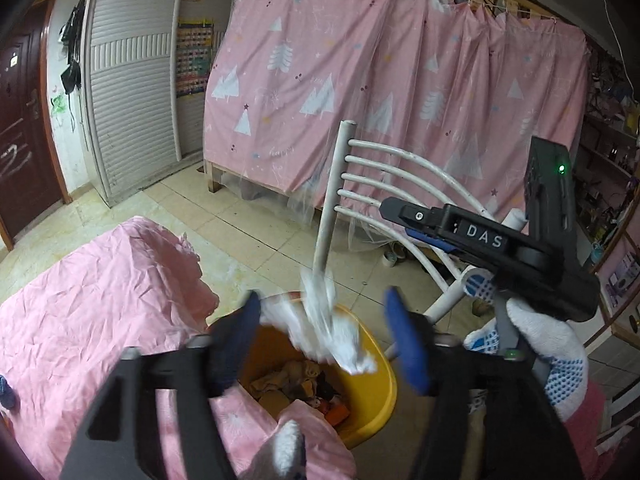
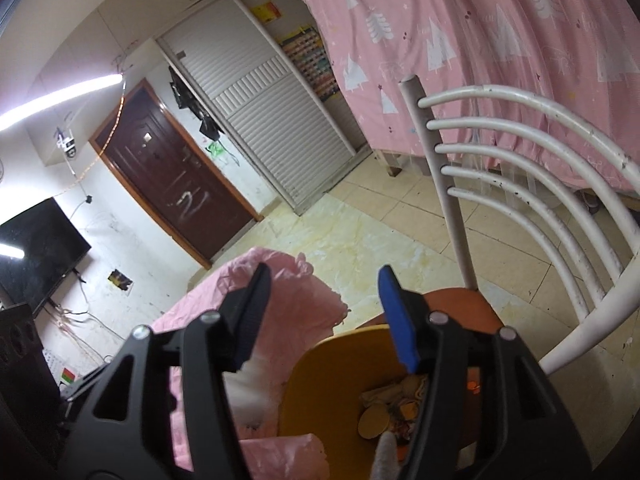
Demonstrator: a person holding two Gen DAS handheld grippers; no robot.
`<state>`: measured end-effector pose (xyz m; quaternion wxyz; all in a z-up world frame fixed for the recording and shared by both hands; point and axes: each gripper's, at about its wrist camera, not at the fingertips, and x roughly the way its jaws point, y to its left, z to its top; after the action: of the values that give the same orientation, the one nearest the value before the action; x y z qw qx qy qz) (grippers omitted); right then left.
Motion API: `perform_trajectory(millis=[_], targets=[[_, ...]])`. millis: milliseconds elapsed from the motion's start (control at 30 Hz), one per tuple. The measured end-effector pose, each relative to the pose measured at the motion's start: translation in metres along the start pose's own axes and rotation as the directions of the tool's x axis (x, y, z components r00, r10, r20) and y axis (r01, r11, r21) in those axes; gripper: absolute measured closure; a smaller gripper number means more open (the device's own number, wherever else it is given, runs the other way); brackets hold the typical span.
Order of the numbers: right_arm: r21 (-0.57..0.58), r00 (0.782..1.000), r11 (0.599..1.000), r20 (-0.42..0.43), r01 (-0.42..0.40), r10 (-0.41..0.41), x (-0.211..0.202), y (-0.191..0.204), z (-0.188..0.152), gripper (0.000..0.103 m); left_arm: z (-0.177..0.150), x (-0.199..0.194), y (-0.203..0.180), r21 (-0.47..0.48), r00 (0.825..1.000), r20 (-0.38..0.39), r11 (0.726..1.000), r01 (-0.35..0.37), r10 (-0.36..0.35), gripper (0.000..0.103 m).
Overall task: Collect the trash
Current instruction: 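Carry the tissue and striped sock to the yellow bin and release both, then return both open tools over the bed toward the spool and blue sock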
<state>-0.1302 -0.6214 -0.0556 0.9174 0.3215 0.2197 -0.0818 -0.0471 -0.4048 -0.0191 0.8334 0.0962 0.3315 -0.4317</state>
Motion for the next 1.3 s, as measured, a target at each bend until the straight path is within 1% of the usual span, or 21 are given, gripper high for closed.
perform_trajectory(millis=[67,300,467,600,867,1133,1200,1267,1300], targets=[[-0.001,1.000,1.000,-0.004,-0.002,0.002,0.001,0.000,0.000,0.049,-0.001,-0.001,0.002,-0.001,1.000,0.004,1.000,-0.007,0.007,0.036],[-0.035,1.000,0.999,-0.026,-0.015,0.014,0.009,0.018,-0.002,0.049,-0.001,-0.015,0.017,-0.032,1.000,0.018,0.999,-0.023,0.024,0.036],[-0.066,0.999,0.997,-0.040,-0.034,0.032,0.015,0.041,-0.005,0.049,-0.003,-0.030,0.026,-0.050,0.999,0.041,0.998,-0.029,0.031,0.036],[-0.101,0.997,0.994,-0.057,-0.051,0.046,0.021,0.062,-0.009,0.049,-0.006,-0.045,0.037,-0.068,0.997,0.060,0.997,-0.046,0.050,0.036],[-0.160,0.992,0.983,-0.103,-0.093,0.077,0.042,0.108,-0.021,0.049,-0.017,-0.080,0.078,-0.137,0.989,0.080,0.984,-0.114,0.126,0.036],[-0.231,0.982,0.963,-0.159,-0.139,0.104,0.066,0.163,-0.038,0.049,-0.030,-0.114,0.129,-0.223,0.976,0.083,0.958,-0.181,0.204,0.036],[-0.246,0.979,0.957,-0.173,-0.152,0.111,0.071,0.175,-0.042,0.048,-0.035,-0.121,0.143,-0.229,0.971,0.075,0.951,-0.206,0.229,0.036],[-0.260,0.975,0.951,-0.187,-0.168,0.122,0.075,0.186,-0.047,0.046,-0.038,-0.127,0.157,-0.228,0.963,0.066,0.944,-0.240,0.261,0.035],[-0.268,0.973,0.948,-0.193,-0.174,0.124,0.077,0.192,-0.049,0.041,-0.040,-0.130,0.163,-0.231,0.959,0.061,0.939,-0.255,0.275,0.035]])
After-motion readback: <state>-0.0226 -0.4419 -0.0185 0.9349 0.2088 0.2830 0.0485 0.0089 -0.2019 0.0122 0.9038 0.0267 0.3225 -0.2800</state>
